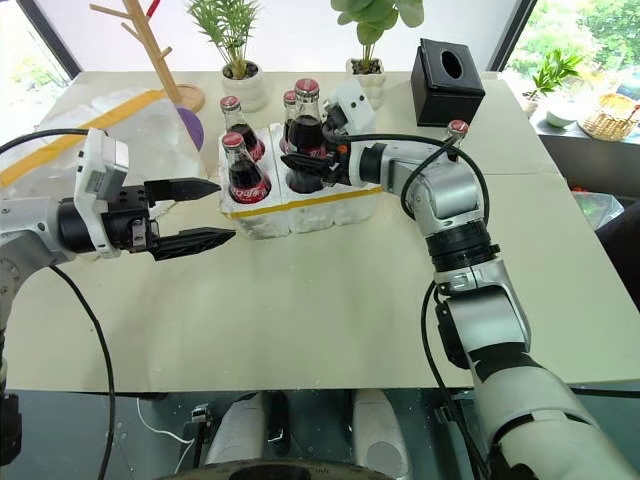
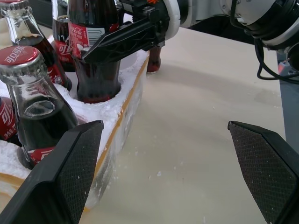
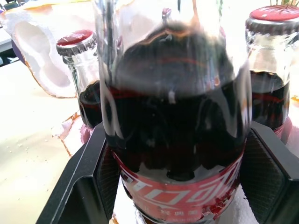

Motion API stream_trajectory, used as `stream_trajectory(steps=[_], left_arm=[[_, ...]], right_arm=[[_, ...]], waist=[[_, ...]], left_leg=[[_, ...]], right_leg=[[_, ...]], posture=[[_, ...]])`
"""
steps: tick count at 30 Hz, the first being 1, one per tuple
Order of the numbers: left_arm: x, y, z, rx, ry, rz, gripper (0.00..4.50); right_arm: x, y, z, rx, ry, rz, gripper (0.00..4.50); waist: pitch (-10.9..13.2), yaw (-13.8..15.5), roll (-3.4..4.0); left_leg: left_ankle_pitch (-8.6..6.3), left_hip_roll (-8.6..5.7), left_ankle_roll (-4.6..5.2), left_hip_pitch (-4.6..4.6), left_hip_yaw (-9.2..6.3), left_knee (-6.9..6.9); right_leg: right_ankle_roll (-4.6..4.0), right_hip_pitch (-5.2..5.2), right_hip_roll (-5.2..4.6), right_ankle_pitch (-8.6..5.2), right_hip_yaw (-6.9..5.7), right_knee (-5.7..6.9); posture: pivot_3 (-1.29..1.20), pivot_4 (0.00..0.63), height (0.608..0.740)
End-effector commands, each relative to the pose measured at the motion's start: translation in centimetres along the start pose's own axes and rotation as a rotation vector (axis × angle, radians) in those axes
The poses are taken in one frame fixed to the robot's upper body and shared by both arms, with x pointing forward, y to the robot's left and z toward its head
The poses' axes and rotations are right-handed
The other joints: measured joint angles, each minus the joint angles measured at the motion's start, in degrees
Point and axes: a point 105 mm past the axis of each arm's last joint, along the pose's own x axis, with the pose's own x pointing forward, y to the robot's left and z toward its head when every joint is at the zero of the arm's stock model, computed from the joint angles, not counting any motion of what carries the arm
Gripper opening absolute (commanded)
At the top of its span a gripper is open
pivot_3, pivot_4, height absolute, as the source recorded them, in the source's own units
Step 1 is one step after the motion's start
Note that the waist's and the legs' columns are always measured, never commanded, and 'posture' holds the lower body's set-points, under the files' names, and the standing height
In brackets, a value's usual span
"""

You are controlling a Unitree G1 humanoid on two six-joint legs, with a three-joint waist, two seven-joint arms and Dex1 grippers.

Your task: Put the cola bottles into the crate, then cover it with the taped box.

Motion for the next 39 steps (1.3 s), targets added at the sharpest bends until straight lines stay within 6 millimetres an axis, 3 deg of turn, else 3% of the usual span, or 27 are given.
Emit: stream_trajectory(steps=[1, 3, 5, 11, 17, 21, 26, 31, 39], left_arm=[[-0.1, -0.4, 1.3, 0.060, -0.038, -0.004, 4.50], [0.0, -0.5, 1.3, 0.060, -0.039, -0.008, 4.50], [0.2, -0.5, 1.3, 0.059, -0.042, -0.017, 4.50], [0.7, -0.8, 1.6, 0.056, -0.057, -0.044, 4.50], [1.2, -1.0, 1.4, 0.047, -0.069, -0.071, 4.50], [2.0, -1.0, 1.5, 0.044, -0.085, -0.100, 4.50], [3.0, -1.0, 1.9, 0.052, -0.109, -0.134, 4.50], [3.9, -1.3, 2.3, 0.064, -0.122, -0.178, 4.50], [4.7, -1.5, 2.9, 0.086, -0.121, -0.210, 4.50]], right_arm=[[1.5, 0.4, -1.8, -0.042, 0.016, -0.021, 2.80], [1.9, -0.1, -3.3, -0.045, 0.055, -0.059, 3.86], [1.9, -0.3, -3.6, -0.055, 0.057, -0.081, 4.39], [-1.6, -0.8, -1.3, -0.053, -0.032, -0.130, 4.39], [-10.1, 0.5, 0.9, -0.045, -0.038, -0.187, 4.39], [-14.9, 1.0, -0.7, 0.000, 0.059, -0.318, 4.39], [-18.3, -0.7, -3.3, 0.074, 0.087, -0.562, 4.39], [-18.7, -3.3, -4.5, 0.059, 0.054, -0.739, 4.39], [-15.5, -7.8, -6.6, 0.100, 0.017, -0.795, 4.39]], waist=[[0.0, -0.2, -0.01], [0.0, -0.1, -0.01], [0.0, -0.1, 0.00], [0.0, 0.5, -0.04], [0.0, 0.5, -0.05], [0.0, 0.3, -0.05], [0.0, 0.0, -0.05], [0.0, 0.2, -0.06], [0.0, -0.1, -0.05]], left_leg=[[-0.02, 0.01, 0.03, 0.03, 0.00, 0.00], [-0.06, 0.01, 0.11, 0.11, 0.01, 0.00], [-0.05, 0.00, 0.08, 0.12, 0.00, 0.00], [-0.03, 0.00, 0.06, 0.43, 0.00, -0.02], [-0.04, -0.06, 0.06, 0.34, 0.00, -0.03], [-0.04, -0.03, 0.07, 0.56, -0.08, -0.09], [-0.05, -0.04, 0.07, 0.69, -0.10, -0.08], [-0.04, -0.09, 0.07, 0.68, -0.11, -0.07], [-0.04, -0.10, 0.08, 0.66, -0.13, -0.09]], right_leg=[[0.00, 0.02, 0.01, 0.00, 0.00, 0.00], [-0.01, 0.09, 0.00, 0.00, 0.00, 0.03], [-0.03, 0.10, -0.01, 0.02, 0.00, 0.05], [-0.05, 0.38, -0.02, 0.02, 0.00, 0.07], [-0.03, 0.35, -0.10, 0.03, -0.01, -0.01], [-0.07, 0.52, -0.01, 0.01, -0.02, 0.02], [-0.08, 0.65, 0.03, -0.01, 0.04, -0.02], [-0.07, 0.65, 0.03, -0.01, 0.09, -0.03], [-0.07, 0.64, 0.06, -0.01, 0.10, -0.07]], posture=[[0.00, 0.150, 0.740], [0.00, 0.150, 0.740], [0.00, 0.150, 0.740], [0.00, 0.150, 0.740], [0.00, 0.150, 0.740], [0.00, 0.150, 0.740], [0.00, 0.150, 0.740], [0.00, 0.150, 0.740], [0.00, 0.150, 0.740]])
